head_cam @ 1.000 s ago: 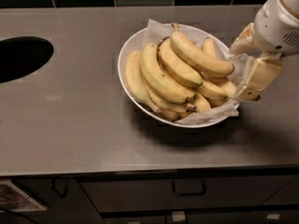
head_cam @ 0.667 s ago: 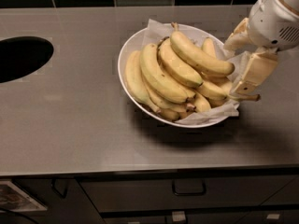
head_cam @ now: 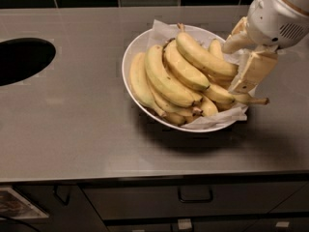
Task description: Pick banana from white bowl
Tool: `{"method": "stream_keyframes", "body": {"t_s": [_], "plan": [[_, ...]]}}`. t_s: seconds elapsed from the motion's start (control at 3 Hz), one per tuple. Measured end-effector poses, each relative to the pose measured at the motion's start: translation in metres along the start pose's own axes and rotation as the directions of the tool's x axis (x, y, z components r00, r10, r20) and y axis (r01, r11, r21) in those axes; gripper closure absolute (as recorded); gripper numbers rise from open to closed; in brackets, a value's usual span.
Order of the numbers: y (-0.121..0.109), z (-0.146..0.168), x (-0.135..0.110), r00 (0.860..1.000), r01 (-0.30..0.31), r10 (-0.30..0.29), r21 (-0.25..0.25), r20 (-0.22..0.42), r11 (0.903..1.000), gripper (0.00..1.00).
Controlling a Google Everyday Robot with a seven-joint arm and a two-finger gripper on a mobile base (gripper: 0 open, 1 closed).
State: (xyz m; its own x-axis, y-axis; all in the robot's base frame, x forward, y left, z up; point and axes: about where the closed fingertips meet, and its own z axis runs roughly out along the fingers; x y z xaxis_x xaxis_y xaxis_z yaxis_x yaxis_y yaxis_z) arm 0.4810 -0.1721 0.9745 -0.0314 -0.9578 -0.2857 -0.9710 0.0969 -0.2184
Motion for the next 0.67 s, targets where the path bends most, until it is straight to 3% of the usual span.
{"method": "stream_keyframes", "body": {"t_s": [0.67], "plan": [[-0.0005,0.0153,-0.0024,1.0,0.002,-0.001,-0.041,0.017,0.9991,0.4]]}}
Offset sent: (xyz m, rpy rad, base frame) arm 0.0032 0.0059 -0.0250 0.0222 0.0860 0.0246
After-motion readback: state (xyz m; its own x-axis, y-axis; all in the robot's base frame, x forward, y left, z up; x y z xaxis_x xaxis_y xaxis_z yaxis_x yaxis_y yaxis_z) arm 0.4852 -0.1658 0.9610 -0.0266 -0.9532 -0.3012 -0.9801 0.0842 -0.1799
